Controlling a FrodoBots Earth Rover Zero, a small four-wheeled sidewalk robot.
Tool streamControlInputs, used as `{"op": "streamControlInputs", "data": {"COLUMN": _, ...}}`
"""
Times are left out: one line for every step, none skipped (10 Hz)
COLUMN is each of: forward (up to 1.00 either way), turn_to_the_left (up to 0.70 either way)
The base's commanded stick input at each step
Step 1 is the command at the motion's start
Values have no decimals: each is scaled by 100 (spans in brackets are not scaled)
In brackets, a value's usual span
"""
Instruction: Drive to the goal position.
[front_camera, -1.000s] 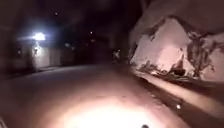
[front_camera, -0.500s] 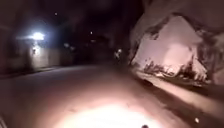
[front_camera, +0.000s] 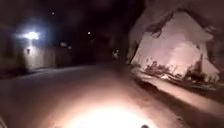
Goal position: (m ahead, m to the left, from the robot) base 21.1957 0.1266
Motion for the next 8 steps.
{"op": "streamControlInputs", "data": {"forward": 70, "turn_to_the_left": 0}}
{"op": "streamControlInputs", "data": {"forward": 70, "turn_to_the_left": 0}}
{"op": "streamControlInputs", "data": {"forward": 70, "turn_to_the_left": 0}}
{"op": "streamControlInputs", "data": {"forward": 70, "turn_to_the_left": 0}}
{"op": "streamControlInputs", "data": {"forward": 70, "turn_to_the_left": 0}}
{"op": "streamControlInputs", "data": {"forward": 70, "turn_to_the_left": 0}}
{"op": "streamControlInputs", "data": {"forward": 70, "turn_to_the_left": 0}}
{"op": "streamControlInputs", "data": {"forward": 70, "turn_to_the_left": 0}}
